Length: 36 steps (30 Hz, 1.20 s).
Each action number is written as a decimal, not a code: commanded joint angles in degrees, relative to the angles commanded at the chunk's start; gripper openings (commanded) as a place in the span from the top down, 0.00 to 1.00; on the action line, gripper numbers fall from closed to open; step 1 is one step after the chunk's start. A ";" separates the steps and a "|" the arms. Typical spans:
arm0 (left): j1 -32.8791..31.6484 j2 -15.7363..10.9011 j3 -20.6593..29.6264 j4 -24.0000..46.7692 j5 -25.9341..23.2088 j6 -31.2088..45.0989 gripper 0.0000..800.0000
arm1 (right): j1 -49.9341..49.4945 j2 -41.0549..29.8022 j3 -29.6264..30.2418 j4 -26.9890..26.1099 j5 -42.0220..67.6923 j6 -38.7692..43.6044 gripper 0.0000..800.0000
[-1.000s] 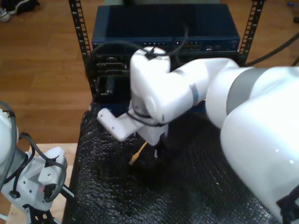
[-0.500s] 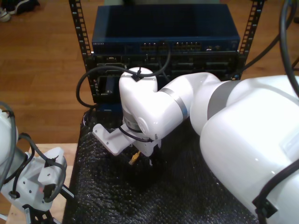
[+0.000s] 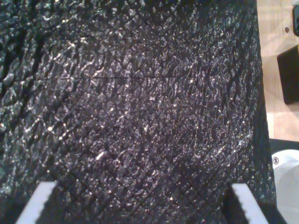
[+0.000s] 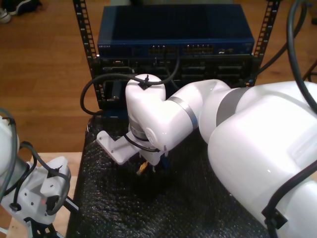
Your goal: Grab the cable and plug it in
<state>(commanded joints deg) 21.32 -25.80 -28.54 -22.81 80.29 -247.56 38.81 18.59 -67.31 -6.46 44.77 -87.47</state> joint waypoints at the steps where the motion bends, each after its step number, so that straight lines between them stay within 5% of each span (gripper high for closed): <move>1: 0.00 0.00 0.00 0.00 0.00 0.00 0.00 | 0.00 0.00 0.00 0.00 0.00 0.00 0.46; 26: -0.09 0.18 -0.09 0.00 0.00 0.00 0.00 | 0.88 0.53 0.09 0.09 -2.02 0.09 0.71; 36: -0.09 0.26 -0.09 0.00 -0.09 0.00 0.00 | 0.79 0.53 0.44 0.00 -2.02 0.00 0.71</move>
<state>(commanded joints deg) 21.23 -25.54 -28.63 -22.81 80.20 -247.56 39.60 19.12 -66.87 -6.46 42.75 -87.47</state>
